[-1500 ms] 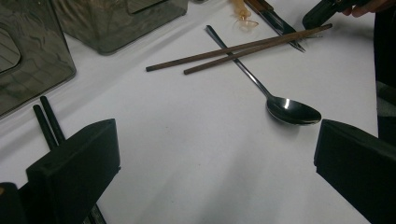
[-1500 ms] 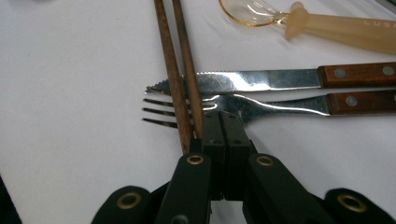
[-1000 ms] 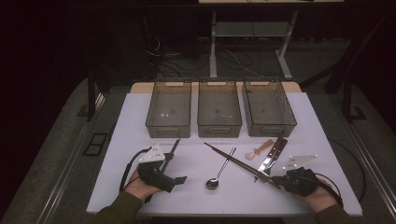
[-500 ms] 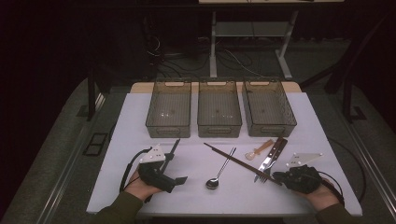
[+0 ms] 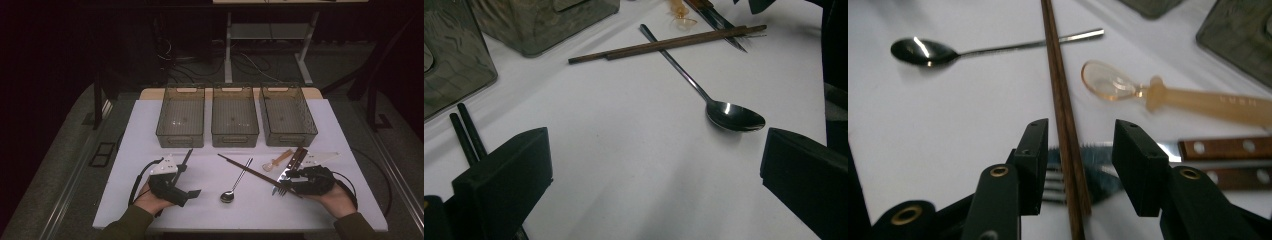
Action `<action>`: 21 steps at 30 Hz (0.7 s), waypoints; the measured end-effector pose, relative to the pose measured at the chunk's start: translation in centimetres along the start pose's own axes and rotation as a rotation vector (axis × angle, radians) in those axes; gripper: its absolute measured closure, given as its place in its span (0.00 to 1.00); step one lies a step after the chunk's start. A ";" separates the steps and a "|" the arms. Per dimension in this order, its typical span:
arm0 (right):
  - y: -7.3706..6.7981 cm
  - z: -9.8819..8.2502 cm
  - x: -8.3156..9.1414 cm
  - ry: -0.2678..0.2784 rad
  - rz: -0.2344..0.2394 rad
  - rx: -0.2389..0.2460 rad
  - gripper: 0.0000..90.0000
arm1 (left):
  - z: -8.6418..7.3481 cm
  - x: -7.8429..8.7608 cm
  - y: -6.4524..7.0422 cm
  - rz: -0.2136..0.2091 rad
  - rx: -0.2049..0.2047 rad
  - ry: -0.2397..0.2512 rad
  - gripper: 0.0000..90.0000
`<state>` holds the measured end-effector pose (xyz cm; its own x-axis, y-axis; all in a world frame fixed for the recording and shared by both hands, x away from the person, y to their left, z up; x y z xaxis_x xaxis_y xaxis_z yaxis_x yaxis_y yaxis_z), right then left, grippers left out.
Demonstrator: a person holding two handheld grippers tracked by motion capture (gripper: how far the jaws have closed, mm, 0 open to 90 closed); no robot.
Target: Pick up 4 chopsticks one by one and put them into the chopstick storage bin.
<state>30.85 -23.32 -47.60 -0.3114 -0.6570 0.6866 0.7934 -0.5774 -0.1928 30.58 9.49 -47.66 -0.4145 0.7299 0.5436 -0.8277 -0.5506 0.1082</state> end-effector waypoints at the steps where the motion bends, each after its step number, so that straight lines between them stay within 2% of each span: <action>1: -0.1 0.3 -0.3 -0.008 0.008 0.009 0.66 | 0.0 0.0 0.0 -0.001 0.000 -0.001 0.00; 4: -0.3 1.1 -1.2 -0.026 0.019 0.042 0.72 | 0.0 0.0 0.0 0.001 -0.001 0.004 0.00; 5: -0.2 1.3 -1.4 -0.027 0.010 0.052 0.75 | 0.0 0.0 0.0 0.001 -0.001 0.004 0.00; 8: -0.1 1.7 -2.1 -0.042 0.014 0.067 0.80 | 0.0 0.0 0.0 -0.001 0.003 0.004 0.00; 12: 0.2 1.6 -2.9 -0.066 0.032 0.065 0.83 | 0.1 0.0 0.0 -0.003 0.000 0.006 0.00; 16: 0.3 1.3 -3.3 -0.094 0.028 0.071 0.86 | 0.1 0.1 0.0 -0.003 0.002 0.009 0.00; 21: 0.4 1.1 -3.6 -0.098 0.035 0.068 0.88 | 0.1 0.1 0.0 -0.003 0.007 0.012 0.00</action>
Point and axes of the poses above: each handheld gripper's, and its own axes: x roughly backward along the jaws, z roughly out of its top, y roughly to its right, the point moved 8 cm from there along -x, roughly forward along the jaws, and after that the axes turned 5 degrees about z, right-handed, at the moved point
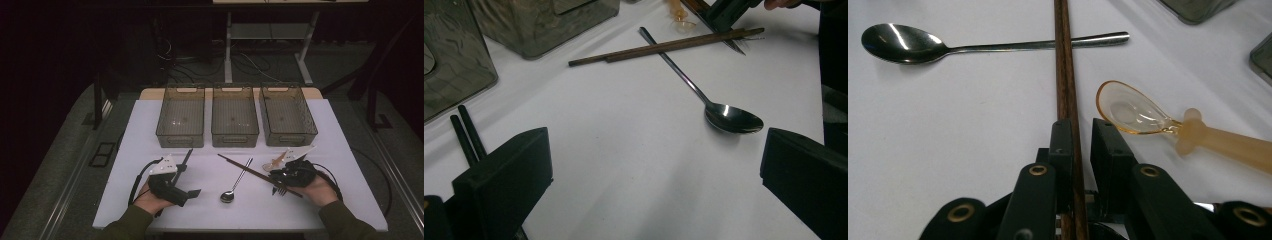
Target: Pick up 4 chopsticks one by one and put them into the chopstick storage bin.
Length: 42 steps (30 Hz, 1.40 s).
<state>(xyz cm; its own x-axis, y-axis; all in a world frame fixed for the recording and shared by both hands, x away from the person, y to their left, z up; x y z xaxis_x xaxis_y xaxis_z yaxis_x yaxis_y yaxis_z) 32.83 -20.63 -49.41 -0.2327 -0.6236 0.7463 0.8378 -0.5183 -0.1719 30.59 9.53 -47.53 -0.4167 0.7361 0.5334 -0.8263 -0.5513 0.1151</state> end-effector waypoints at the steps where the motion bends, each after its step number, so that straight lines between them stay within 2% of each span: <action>1: 0.0 0.0 0.0 0.000 0.000 0.000 0.88 | 0.0 0.0 0.0 0.000 0.000 0.000 0.00; 13: 0.2 -0.3 -0.4 -0.018 -0.007 0.017 0.90 | 0.0 0.0 -0.1 0.004 0.001 -0.001 0.00; 23: 0.5 -0.5 -1.0 -0.027 0.001 0.008 0.91 | 0.0 0.1 -0.1 0.004 0.000 0.000 0.00; 42: 0.3 -0.6 -0.9 -0.028 -0.027 0.097 0.94 | -0.1 0.0 -0.1 0.002 -0.007 -0.003 0.00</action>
Point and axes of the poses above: each handheld gripper's, and its own axes: x roughly backward along the jaws, z roughly out of its top, y roughly to its right, the point moved 8 cm from there along -x, roughly forward along the jaws, and after that the axes turned 5 degrees about z, right-handed, at the moved point
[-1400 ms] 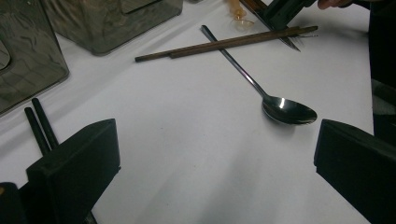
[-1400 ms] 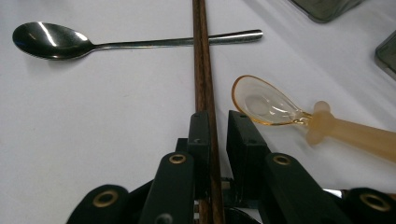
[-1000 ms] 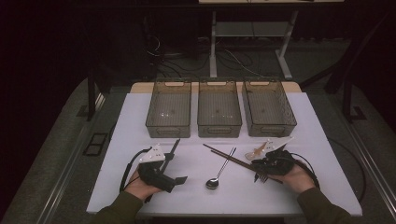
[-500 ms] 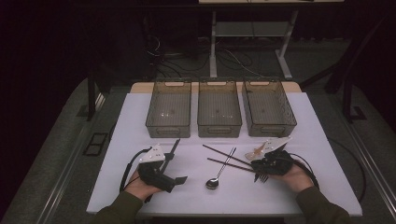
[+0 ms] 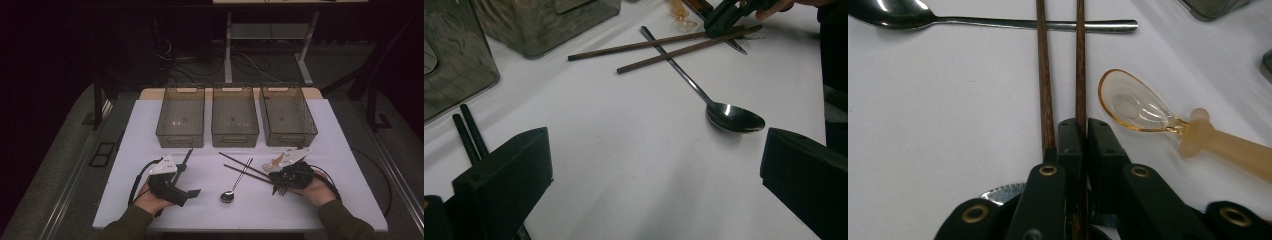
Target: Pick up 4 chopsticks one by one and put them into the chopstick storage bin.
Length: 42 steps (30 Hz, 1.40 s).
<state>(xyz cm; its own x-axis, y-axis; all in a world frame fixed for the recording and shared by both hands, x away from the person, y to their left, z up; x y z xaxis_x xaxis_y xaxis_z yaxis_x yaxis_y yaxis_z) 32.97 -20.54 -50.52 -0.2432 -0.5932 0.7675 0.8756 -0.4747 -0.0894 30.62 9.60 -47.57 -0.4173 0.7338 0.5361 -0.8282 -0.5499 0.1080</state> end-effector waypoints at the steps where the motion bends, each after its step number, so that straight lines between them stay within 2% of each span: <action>1: 0.0 0.0 0.1 0.006 0.005 0.003 0.94 | 0.0 0.0 0.0 0.000 0.000 0.000 0.00; 7: 0.1 0.3 0.7 0.036 -0.002 -0.001 0.94 | 0.0 0.0 0.1 -0.002 -0.002 0.004 0.00; 23: -0.9 1.4 2.4 0.125 0.039 -0.023 0.94 | -0.2 0.2 -0.1 0.010 0.002 0.002 0.00; 36: -1.3 2.9 3.5 0.183 0.056 -0.089 0.94 | -0.3 0.0 0.1 0.008 0.000 -0.007 0.00; 42: -1.0 3.5 3.7 0.204 0.039 -0.117 0.94 | -0.3 -0.1 0.0 0.008 -0.004 -0.010 0.00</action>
Point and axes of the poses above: each handheld gripper's, and its own axes: x roughly backward along the jaws, z roughly out of its top, y roughly to its right, the point moved 8 cm from there along -x, roughly forward along the jaws, and after that the axes turned 5 degrees about z, right-handed, at the moved point
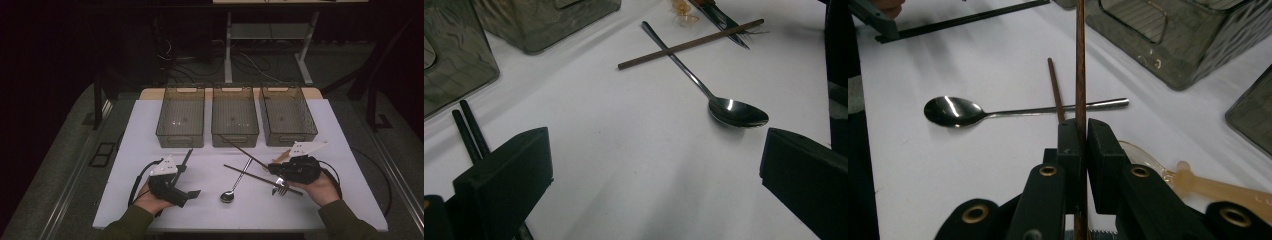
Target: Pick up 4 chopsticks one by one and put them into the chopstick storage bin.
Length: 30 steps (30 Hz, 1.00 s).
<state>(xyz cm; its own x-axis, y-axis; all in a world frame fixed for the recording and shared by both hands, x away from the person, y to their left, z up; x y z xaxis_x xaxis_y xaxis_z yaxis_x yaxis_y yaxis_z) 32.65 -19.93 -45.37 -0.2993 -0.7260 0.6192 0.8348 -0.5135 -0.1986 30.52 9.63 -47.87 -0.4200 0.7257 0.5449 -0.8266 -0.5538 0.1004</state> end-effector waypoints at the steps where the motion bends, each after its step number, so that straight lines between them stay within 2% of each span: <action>1: 0.0 0.1 0.0 0.001 -0.003 -0.005 0.94 | 0.0 0.0 0.0 0.000 0.000 0.000 0.00; 11: 0.2 1.1 -0.2 0.035 -0.005 -0.023 0.94 | 0.0 0.0 0.1 0.005 0.003 0.001 0.00; 15: 0.1 2.0 -0.3 0.061 0.013 -0.040 0.94 | 0.0 -0.1 0.2 0.001 -0.001 -0.002 0.00; 30: 0.5 4.7 -2.2 0.104 0.010 -0.064 0.94 | 0.0 -0.1 0.2 -0.005 -0.007 -0.004 0.00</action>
<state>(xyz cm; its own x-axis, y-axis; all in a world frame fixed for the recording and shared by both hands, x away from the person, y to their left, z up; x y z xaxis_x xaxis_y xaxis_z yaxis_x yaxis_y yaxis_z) 35.89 -16.39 -43.25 -0.3399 -0.7732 0.5354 0.8080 -0.5314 -0.2544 30.40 9.45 -47.95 -0.4147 0.7268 0.5475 -0.8310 -0.5476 0.0975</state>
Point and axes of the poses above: each handheld gripper's, and its own axes: x roughly backward along the jaws, z roughly out of its top, y roughly to its right, the point moved 8 cm from there along -x, roughly forward along the jaws, and after that the axes turned 5 degrees about z, right-handed, at the moved point
